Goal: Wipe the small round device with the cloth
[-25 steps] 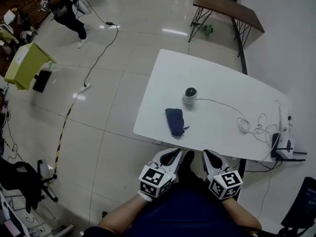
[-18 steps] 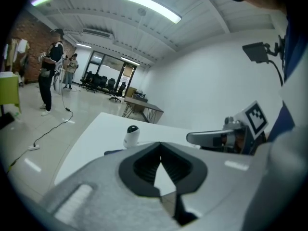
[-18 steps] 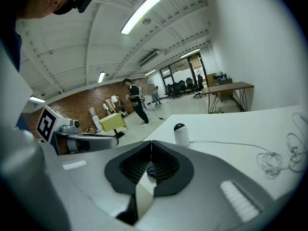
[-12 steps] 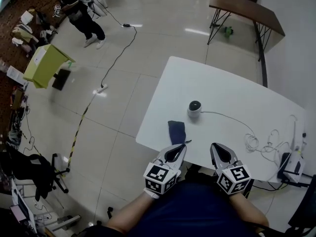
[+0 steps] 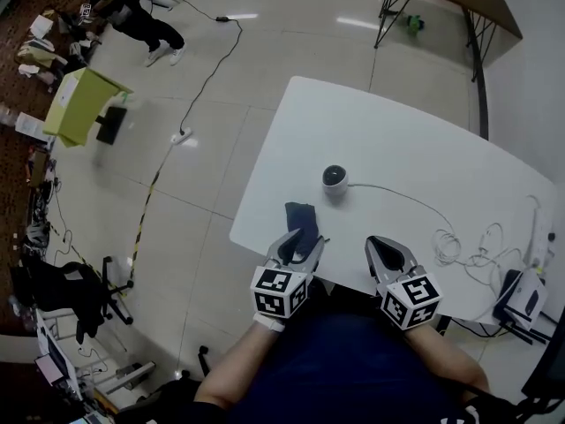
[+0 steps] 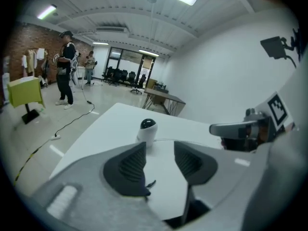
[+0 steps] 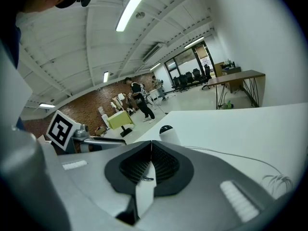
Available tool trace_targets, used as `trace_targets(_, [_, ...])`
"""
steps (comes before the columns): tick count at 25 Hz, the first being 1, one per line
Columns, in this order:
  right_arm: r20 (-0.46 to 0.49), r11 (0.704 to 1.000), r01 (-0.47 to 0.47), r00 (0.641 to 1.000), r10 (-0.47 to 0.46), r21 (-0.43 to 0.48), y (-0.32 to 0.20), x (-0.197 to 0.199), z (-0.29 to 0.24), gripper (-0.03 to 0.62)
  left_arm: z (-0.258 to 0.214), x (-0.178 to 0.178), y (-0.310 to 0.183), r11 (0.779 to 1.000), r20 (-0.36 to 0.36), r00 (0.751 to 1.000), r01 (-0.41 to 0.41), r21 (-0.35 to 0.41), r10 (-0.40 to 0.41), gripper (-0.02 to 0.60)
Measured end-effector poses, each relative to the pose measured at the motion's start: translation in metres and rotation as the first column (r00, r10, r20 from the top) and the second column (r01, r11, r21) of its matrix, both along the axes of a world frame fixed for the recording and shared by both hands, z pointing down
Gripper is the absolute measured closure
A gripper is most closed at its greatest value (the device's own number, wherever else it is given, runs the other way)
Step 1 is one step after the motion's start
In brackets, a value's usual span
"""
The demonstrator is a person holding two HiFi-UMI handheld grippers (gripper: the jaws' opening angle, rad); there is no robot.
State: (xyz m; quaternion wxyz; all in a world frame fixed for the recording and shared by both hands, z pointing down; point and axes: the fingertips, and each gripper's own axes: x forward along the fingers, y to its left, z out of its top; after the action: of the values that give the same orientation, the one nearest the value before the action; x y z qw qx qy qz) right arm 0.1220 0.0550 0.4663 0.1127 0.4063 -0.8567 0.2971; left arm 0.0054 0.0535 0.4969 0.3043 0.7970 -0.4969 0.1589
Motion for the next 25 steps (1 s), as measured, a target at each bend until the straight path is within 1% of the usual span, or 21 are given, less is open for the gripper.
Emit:
trace_targets(2, [-0.002, 1.0, 0.016, 1.0, -0.016, -0.004, -0.004, -0.006, 0.003, 0.582, 0.024, -0.013, -0.007, 0.997, 0.035, 0.999, 0.029, -0.069, -0.026, 0.328])
trace_targets(3, [-0.006, 1.0, 0.021, 1.0, -0.021, -0.005, -0.006, -0.009, 0.003, 0.582, 0.037, -0.023, -0.01, 0.994, 0.054, 0.998, 0.048, -0.102, -0.043, 0.309])
trace_targets(5, [-0.018, 1.0, 0.024, 1.0, -0.024, -0.006, -0.011, -0.014, 0.004, 0.582, 0.061, -0.041, -0.017, 0.98, 0.073, 0.993, 0.099, -0.172, -0.087, 0.295])
trace_targets(7, [-0.027, 1.0, 0.014, 1.0, -0.014, -0.002, -0.018, -0.017, 0.004, 0.582, 0.085, -0.055, -0.025, 0.952, 0.043, 0.988, 0.156, -0.264, -0.15, 0.289])
trace_targets(9, [-0.039, 1.0, -0.002, 0.999, 0.002, 0.002, -0.024, -0.019, 0.003, 0.582, 0.109, -0.063, -0.029, 0.914, -0.002, 0.98, 0.187, -0.36, -0.201, 0.279])
trace_targets(10, [-0.046, 1.0, -0.01, 0.999, 0.01, 0.002, -0.026, -0.021, 0.002, 0.582, 0.121, -0.064, -0.029, 0.898, -0.017, 0.977, 0.188, -0.398, -0.212, 0.275])
trace_targets(11, [-0.053, 1.0, -0.017, 0.998, 0.017, 0.002, -0.027, -0.022, 0.001, 0.582, 0.13, -0.065, -0.027, 0.887, -0.023, 0.977, 0.182, -0.425, -0.212, 0.273])
trace_targets(12, [-0.06, 1.0, -0.022, 0.998, 0.022, 0.003, -0.029, -0.023, 0.0, 0.582, 0.137, -0.065, -0.026, 0.882, -0.021, 0.98, 0.17, -0.44, -0.2, 0.273])
trace_targets(14, [-0.07, 1.0, -0.025, 0.997, 0.026, 0.008, -0.033, -0.026, -0.001, 0.582, 0.147, -0.059, -0.024, 0.887, -0.001, 0.991, 0.12, -0.445, -0.135, 0.279])
trace_targets(15, [-0.074, 1.0, -0.025, 0.997, 0.025, 0.011, -0.034, -0.028, -0.002, 0.582, 0.15, -0.055, -0.022, 0.893, 0.019, 0.996, 0.088, -0.441, -0.089, 0.293])
trace_targets(16, [-0.077, 1.0, -0.023, 0.997, 0.024, 0.014, -0.035, -0.03, -0.002, 0.582, 0.152, -0.053, -0.021, 0.898, 0.049, 0.998, 0.061, -0.435, -0.044, 0.327])
trace_targets(18, [-0.08, 1.0, -0.016, 0.997, 0.018, 0.021, -0.039, -0.034, -0.002, 0.582, 0.152, -0.052, -0.019, 0.905, 0.119, 0.993, 0.031, -0.425, 0.022, 0.372])
trace_targets(19, [-0.079, 1.0, -0.014, 0.997, 0.016, 0.023, -0.041, -0.036, -0.002, 0.582, 0.15, -0.052, -0.019, 0.907, 0.132, 0.99, 0.02, -0.42, 0.039, 0.388])
trace_targets(20, [-0.077, 1.0, -0.014, 0.997, 0.016, 0.024, -0.044, -0.038, -0.002, 0.582, 0.148, -0.05, -0.02, 0.909, 0.122, 0.991, 0.008, -0.416, 0.047, 0.425])
trace_targets(21, [-0.073, 1.0, -0.015, 0.997, 0.017, 0.021, -0.046, -0.038, -0.001, 0.582, 0.145, -0.047, -0.022, 0.912, 0.094, 0.994, -0.005, -0.41, 0.048, 0.441])
trace_targets(23, [-0.057, 1.0, -0.018, 0.998, 0.019, 0.001, -0.049, -0.038, 0.005, 0.582, 0.133, -0.038, -0.026, 0.922, 0.003, 0.999, -0.045, -0.385, 0.05, 0.466])
trace_targets(25, [-0.021, 0.999, -0.006, 1.0, 0.005, -0.04, -0.049, -0.039, 0.013, 0.582, 0.115, -0.028, -0.03, 0.934, -0.091, 0.994, -0.091, -0.345, 0.063, 0.474])
